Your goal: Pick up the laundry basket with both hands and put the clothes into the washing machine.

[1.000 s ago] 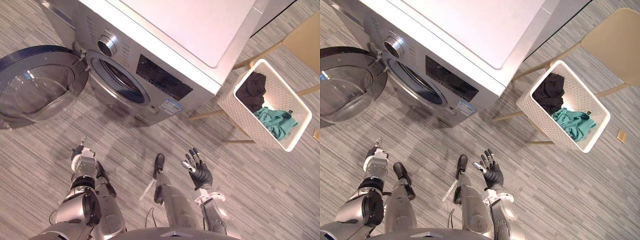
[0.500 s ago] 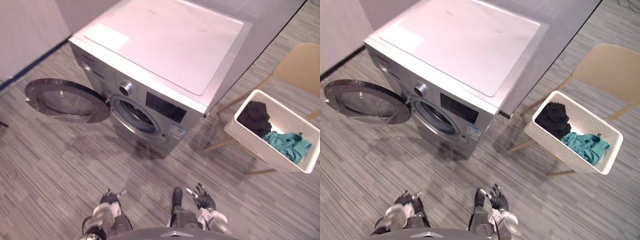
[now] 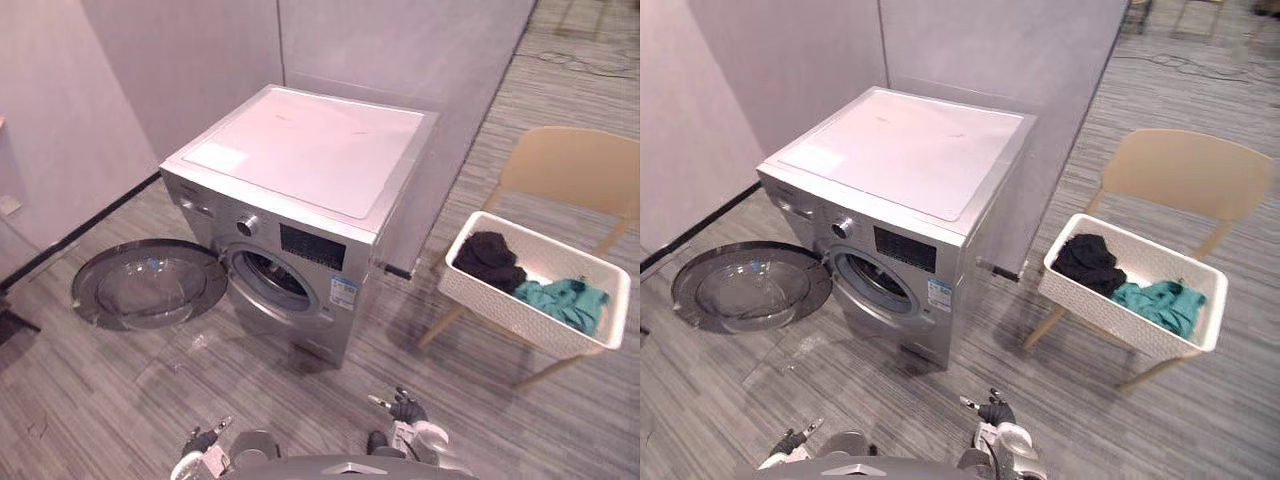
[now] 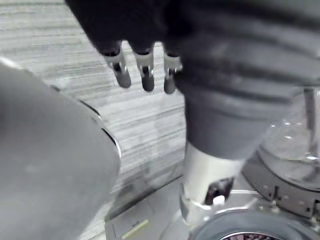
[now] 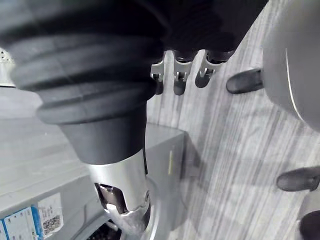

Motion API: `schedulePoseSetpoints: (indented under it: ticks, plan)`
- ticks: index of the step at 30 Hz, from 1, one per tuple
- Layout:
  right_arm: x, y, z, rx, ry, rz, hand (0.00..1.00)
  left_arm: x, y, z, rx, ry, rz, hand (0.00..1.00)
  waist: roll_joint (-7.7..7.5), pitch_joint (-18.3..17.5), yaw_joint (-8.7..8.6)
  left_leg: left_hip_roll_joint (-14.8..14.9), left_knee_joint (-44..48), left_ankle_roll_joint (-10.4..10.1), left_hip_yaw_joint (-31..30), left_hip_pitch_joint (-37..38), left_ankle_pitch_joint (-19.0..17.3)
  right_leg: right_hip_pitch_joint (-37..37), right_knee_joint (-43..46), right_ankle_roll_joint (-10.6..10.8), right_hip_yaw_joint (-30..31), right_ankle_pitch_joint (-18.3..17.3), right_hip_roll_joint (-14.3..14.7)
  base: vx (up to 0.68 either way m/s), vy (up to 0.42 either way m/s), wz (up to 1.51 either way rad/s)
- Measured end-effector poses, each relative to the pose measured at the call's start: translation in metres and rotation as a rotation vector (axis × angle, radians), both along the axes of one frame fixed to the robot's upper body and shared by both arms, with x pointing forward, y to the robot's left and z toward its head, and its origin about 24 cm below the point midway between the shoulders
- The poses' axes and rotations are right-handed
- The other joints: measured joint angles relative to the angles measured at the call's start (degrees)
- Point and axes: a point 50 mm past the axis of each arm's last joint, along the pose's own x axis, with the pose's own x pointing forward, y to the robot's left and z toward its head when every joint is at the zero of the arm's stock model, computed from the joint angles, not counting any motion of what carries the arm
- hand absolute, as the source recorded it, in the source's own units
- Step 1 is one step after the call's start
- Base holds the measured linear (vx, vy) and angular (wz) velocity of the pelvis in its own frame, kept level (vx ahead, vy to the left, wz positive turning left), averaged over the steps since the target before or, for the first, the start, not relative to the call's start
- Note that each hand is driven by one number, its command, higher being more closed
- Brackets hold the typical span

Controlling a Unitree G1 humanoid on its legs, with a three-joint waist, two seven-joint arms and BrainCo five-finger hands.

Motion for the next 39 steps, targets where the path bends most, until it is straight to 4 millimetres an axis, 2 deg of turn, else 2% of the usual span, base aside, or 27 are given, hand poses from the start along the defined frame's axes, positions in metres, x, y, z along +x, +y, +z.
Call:
schedulePoseSetpoints:
  ticks: [2,4,8,9,11,14,15,17,18,19,20,21,22,23,24,25,26,27,28,29,30,32,33,34,35,36,39]
  plan:
    - [-0.005,0.01,-0.003,0.022,0.021,0.011,0.0,0.001,0.006,0.001,0.019,-0.003,-0.011,0.0,-2.36,-1.06,0.3,-0.36,-3.11,0.18,2.85,1.75,1.05,0.38,-1.87,-1.46,1.88,1.14,-0.17,-0.01,0.077,-0.6]
    - [-0.011,0.011,-0.005,0.032,0.032,-0.011,0.0,0.002,0.011,0.002,0.041,0.002,-0.051,0.0,-3.56,-1.87,-0.34,-1.24,-5.06,0.11,5.08,3.61,1.3,0.46,-2.61,-1.91,2.75,2.54,-0.96,0.04,0.056,-0.52]
    - [-0.018,-0.001,-0.007,0.025,0.047,-0.064,0.0,0.024,0.003,0.005,0.058,-0.024,-0.203,0.0,-3.1,-1.9,-0.98,-2.03,-8.62,-0.38,7.31,5.26,2.19,-2.04,-0.2,-1.72,4.0,2.84,-1.04,0.1,0.033,-0.3]
    - [-0.018,-0.006,-0.007,0.02,0.049,-0.086,0.0,0.033,0.001,0.007,0.056,-0.046,-0.211,0.0,-3.49,-2.3,-1.04,-1.55,-8.45,-0.7,8.71,4.71,2.65,-4.66,2.75,-0.55,3.65,2.95,-0.37,0.1,-0.01,-0.42]
    - [-0.019,-0.014,-0.007,0.019,0.047,-0.143,0.0,0.043,-0.001,0.009,0.056,-0.071,-0.212,0.0,-3.05,-2.32,-0.72,0.0,-8.76,-0.71,12.0,4.64,3.17,-8.38,5.46,-0.72,1.18,3.25,0.49,0.17,-0.061,-0.82]
    - [-0.025,-0.031,-0.006,-0.004,0.054,-0.253,0.0,0.049,-0.01,0.01,0.026,-0.089,-0.184,0.0,-1.63,-1.14,-2.17,1.62,-9.6,-0.62,15.25,8.11,3.61,-9.7,10.73,-6.16,-8.84,-0.04,0.04,0.16,-0.135,-0.64]
    - [-0.034,-0.038,-0.008,-0.003,0.069,-0.308,0.0,0.048,-0.014,0.01,0.013,-0.089,-0.167,0.0,-1.08,-0.7,-2.74,1.93,-9.66,-0.67,16.22,10.19,4.07,-9.63,13.07,-6.53,-9.4,-0.74,0.4,0.1,-0.152,-0.63]
    - [-0.047,-0.042,-0.011,-0.002,0.098,-0.365,0.0,0.044,-0.015,0.008,0.006,-0.075,-0.166,0.0,-1.19,-0.63,-3.22,1.54,-10.13,-0.02,16.66,11.78,5.28,-9.6,13.57,-5.63,-8.71,-1.48,1.02,0.05,-0.143,-0.7]
    - [-0.054,-0.045,-0.013,0.02,0.114,-0.45,0.0,0.034,-0.013,0.005,0.005,-0.045,-0.164,0.0,-0.23,-1.22,-3.35,2.21,-10.89,0.14,17.21,12.45,5.96,-9.72,12.91,-4.68,-12.21,-7.06,-0.16,0.06,-0.204,-0.81]
    - [-0.056,-0.053,-0.012,0.013,0.112,-0.494,0.0,0.029,-0.015,0.003,-0.005,-0.027,-0.164,0.0,0.33,-1.2,-3.36,2.71,-11.72,-0.36,17.7,13.0,6.56,-10.47,15.7,-3.89,-16.29,-10.24,-2.05,0.06,-0.201,-0.85]
    - [-0.059,-0.059,-0.012,0.011,0.114,-0.535,0.0,0.021,-0.018,0.0,-0.014,-0.006,-0.162,0.0,0.11,-1.09,-3.6,2.79,-12.39,-0.8,17.69,13.6,6.72,-12.92,23.16,-5.46,-18.29,-11.6,-5.55,0.06,-0.203,-0.37]
    - [-0.071,-0.06,-0.016,0.013,0.158,-0.56,0.0,0.014,-0.007,0.0,0.01,0.013,-0.157,0.0,-1.34,-1.1,-4.3,2.55,-13.05,-2.96,17.87,14.69,6.21,-13.07,26.19,-3.42,-18.08,-13.13,-9.9,0.13,-0.337,-0.73]
    - [-0.087,-0.059,-0.021,0.028,0.222,-0.593,0.0,-0.002,0.008,-0.003,0.032,0.06,-0.125,0.0,-1.87,-1.19,-3.22,5.4,-13.29,-6.25,17.82,16.99,5.51,-12.53,25.54,-1.76,-18.4,-12.03,-7.62,0.19,-0.569,-0.7]
    - [-0.09,-0.058,-0.022,0.036,0.237,-0.609,0.0,-0.016,0.013,-0.005,0.026,0.099,-0.079,0.0,-1.97,-1.03,-3.58,8.31,-9.87,-6.34,16.65,15.95,7.78,-11.49,23.89,-3.08,-18.36,-12.82,-4.79,0.18,-0.573,-0.74]
    - [-0.095,-0.057,-0.023,0.041,0.252,-0.625,0.0,-0.016,0.014,-0.005,0.024,0.093,-0.052,0.0,-2.13,-0.93,-3.75,9.62,-7.65,-6.02,15.68,14.99,8.57,-11.08,23.18,-3.37,-18.55,-13.0,-3.71,0.13,-0.5,-0.36]
    - [-0.103,-0.055,-0.026,0.052,0.285,-0.64,0.0,-0.017,0.017,-0.004,0.024,0.088,-0.023,0.0,-2.07,-0.8,-3.6,12.15,-2.58,-4.82,13.76,13.04,10.17,-10.02,21.59,-4.41,-18.56,-13.61,-1.44,0.1,-0.367,-0.33]
    - [-0.106,-0.054,-0.026,0.052,0.301,-0.64,0.0,-0.018,0.02,-0.004,0.037,0.078,-0.002,0.0,-1.56,-0.53,-3.68,15.07,4.25,-1.49,11.4,10.03,12.39,-8.19,19.07,-4.78,-18.86,-13.54,1.04,0.1,-0.347,-0.35]
    - [-0.106,-0.053,-0.027,0.054,0.303,-0.647,0.0,-0.016,0.023,-0.002,0.046,0.064,0.01,0.0,-1.29,-0.36,-3.82,16.56,8.48,1.34,10.1,7.94,14.23,-7.03,17.53,-5.29,-19.09,-13.26,2.26,0.12,-0.331,-0.38]
    - [-0.106,-0.055,-0.026,0.048,0.302,-0.643,0.0,-0.013,0.027,0.0,0.058,0.045,0.033,0.0,-1.14,-0.05,-3.69,18.66,14.98,7.4,8.84,4.9,18.16,-5.09,15.37,-6.49,-18.95,-12.79,3.79,0.12,-0.307,-0.57]
    - [-0.103,-0.055,-0.026,0.039,0.299,-0.625,0.0,-0.008,0.036,0.003,0.086,0.019,0.041,0.0,-1.43,1.18,-3.28,20.8,26.25,10.3,7.29,-0.21,17.38,-2.29,12.91,-8.19,-17.87,-12.2,5.43,0.12,-0.282,-0.57]
    - [-0.102,-0.057,-0.025,0.032,0.296,-0.625,0.0,-0.006,0.038,0.004,0.09,0.007,0.036,0.0,-1.39,1.43,-3.25,20.6,29.89,9.81,6.87,-2.0,15.71,-1.28,12.16,-8.49,-17.82,-12.03,5.73,0.11,-0.237,-0.44]
    - [-0.1,-0.061,-0.024,0.012,0.294,-0.596,0.0,-0.001,0.035,0.005,0.083,-0.01,0.038,0.0,-1.58,1.49,-3.02,16.68,34.11,6.98,6.6,-6.39,10.76,1.28,9.62,-8.06,-17.16,-11.7,6.04,0.13,-0.186,-0.12]
    - [-0.094,-0.065,-0.022,-0.007,0.282,-0.555,0.0,0.001,0.028,0.004,0.068,-0.013,0.025,0.0,-1.58,1.51,-2.32,10.62,32.53,3.36,6.04,-9.41,6.92,2.72,7.08,-7.56,-16.88,-11.38,6.22,0.15,-0.13,-0.05]
    - [-0.09,-0.065,-0.021,-0.007,0.275,-0.549,0.0,0.0,0.024,0.003,0.057,-0.007,0.013,0.0,-1.64,1.57,-2.0,7.93,30.4,2.25,5.56,-10.0,5.73,3.3,5.88,-7.43,-16.96,-10.98,6.26,0.2,-0.114,-0.11]
    - [-0.083,-0.065,-0.021,-0.011,0.263,-0.528,0.0,-0.001,0.019,0.002,0.039,-0.005,0.013,0.0,-1.86,1.95,-0.95,3.09,22.5,2.02,6.46,-9.94,4.02,4.82,3.5,-7.65,-17.03,-9.77,6.56,0.2,-0.059,-0.03]
    - [-0.072,-0.063,-0.019,-0.007,0.243,-0.506,0.0,-0.001,0.019,0.002,0.04,-0.004,0.009,0.0,-1.89,2.52,-0.39,0.04,12.98,2.66,9.01,-8.84,3.35,6.44,1.5,-8.13,-17.22,-8.8,7.14,0.21,-0.051,0.01]
    - [-0.045,-0.063,-0.012,-0.022,0.161,-0.456,0.0,0.0,0.016,0.002,0.026,-0.011,0.031,0.0,-1.56,3.05,-0.02,-3.57,-1.9,5.05,13.24,-8.34,5.54,8.05,-0.51,-8.21,-18.2,-8.68,7.96,0.23,-0.013,0.18]
